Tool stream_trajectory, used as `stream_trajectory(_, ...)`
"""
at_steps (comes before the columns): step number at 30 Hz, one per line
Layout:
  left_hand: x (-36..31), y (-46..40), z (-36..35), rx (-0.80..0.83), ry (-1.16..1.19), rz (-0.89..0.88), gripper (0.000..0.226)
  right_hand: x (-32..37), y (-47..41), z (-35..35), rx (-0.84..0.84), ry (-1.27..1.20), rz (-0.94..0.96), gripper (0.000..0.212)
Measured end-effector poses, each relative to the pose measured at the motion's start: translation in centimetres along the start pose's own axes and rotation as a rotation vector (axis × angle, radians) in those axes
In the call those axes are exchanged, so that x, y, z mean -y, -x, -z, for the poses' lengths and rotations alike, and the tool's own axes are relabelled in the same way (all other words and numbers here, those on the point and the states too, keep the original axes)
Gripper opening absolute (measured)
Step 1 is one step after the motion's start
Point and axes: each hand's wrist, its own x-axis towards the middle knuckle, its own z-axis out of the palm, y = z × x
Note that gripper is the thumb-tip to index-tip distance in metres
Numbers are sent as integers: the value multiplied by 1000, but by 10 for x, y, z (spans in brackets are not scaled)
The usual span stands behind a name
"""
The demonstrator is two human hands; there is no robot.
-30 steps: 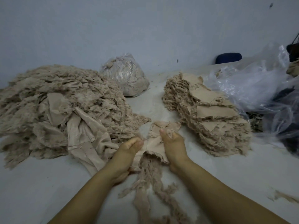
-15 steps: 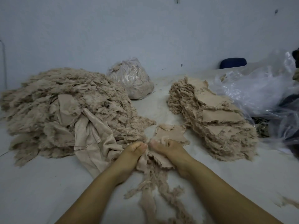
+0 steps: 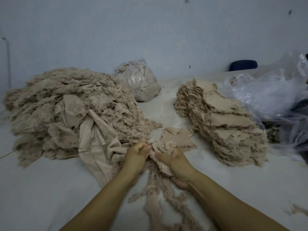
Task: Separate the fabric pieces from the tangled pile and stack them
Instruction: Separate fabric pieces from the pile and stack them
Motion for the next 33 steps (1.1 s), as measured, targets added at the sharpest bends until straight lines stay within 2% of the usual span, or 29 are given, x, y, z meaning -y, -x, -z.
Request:
stream_trajectory(4,10,-15,16,-153,-78,-9,27,1,5,6,123,-36,16,38)
stream_trajectory(9,14,-17,14,-185,-88,-18,35,7,2,9,174,-135,-8,47)
stream_trajectory(13,11,-17,15,-171,-14,14,28,16,6,12,233,-166,-110,34)
stream_trajectory(15,9,-15,16,-148,0,12,26,20,9,15,205,-105,-158,24)
stream_trajectory(17,6,-12,14,-138,37,-20,27,19,8,18,160,-9,-167,24)
stream_trajectory(20,-6,-7,10,-74,260,68,27,16,6,16,183,126,-135,22)
stream_trajectory(22,-15,-4,11,38,588,196,27,15,6,14,219,108,-105,14)
stream_trajectory(24,-23,-4,14,112,872,315,24,14,6,12,221,60,-86,21)
stream_trajectory(26,-26,-7,16,58,1038,372,17,13,6,11,211,79,-46,21)
stream_trajectory(30,-26,-8,13,-100,982,375,39,11,8,9,247,116,-27,20)
stream_trajectory(33,-24,-9,7,-126,911,389,40,12,7,12,271,130,-38,23)
